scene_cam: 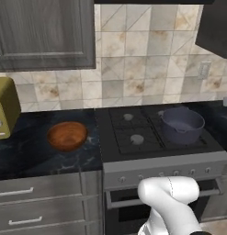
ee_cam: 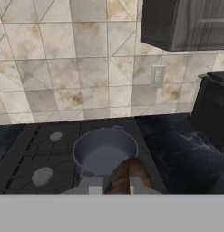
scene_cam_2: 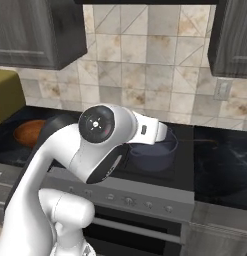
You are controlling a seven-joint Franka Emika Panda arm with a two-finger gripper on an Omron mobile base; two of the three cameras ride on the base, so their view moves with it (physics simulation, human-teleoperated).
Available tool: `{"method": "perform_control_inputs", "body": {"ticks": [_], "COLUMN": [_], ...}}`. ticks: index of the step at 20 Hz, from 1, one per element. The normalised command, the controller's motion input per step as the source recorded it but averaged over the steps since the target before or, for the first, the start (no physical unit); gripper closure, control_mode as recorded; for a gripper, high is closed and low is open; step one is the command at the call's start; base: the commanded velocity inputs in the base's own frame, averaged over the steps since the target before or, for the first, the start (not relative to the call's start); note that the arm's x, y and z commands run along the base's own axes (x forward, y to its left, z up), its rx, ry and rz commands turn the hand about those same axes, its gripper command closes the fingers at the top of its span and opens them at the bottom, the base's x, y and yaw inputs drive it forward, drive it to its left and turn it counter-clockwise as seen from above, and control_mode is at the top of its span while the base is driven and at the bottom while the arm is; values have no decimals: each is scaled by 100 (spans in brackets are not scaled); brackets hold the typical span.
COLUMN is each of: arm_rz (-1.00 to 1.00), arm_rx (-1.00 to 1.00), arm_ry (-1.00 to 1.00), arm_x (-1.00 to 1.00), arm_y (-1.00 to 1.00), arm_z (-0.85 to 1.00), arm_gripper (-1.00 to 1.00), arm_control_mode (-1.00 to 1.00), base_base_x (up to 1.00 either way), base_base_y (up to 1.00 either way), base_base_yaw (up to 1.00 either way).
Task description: Open the cabinet and move the ladle to the pot. Then close the cabinet.
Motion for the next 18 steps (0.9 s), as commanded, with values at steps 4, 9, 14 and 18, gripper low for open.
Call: {"method": "perform_control_inputs", "body": {"ticks": [4,9,14,18], "arm_rz": [0,0,0,0], "arm_rx": [0,0,0,0], "arm_ry": [0,0,0,0], "arm_x": [0,0,0,0], "arm_y": [0,0,0,-4], "arm_z": [0,0,0,-7], "arm_gripper": [100,100,100,100], "arm_control_mode": [100,100,100,-100], "base_base_x": [0,0,0,0], "base_base_y": [-45,-29,-15,-2], "base_base_yaw": [5,3,0,0]}}
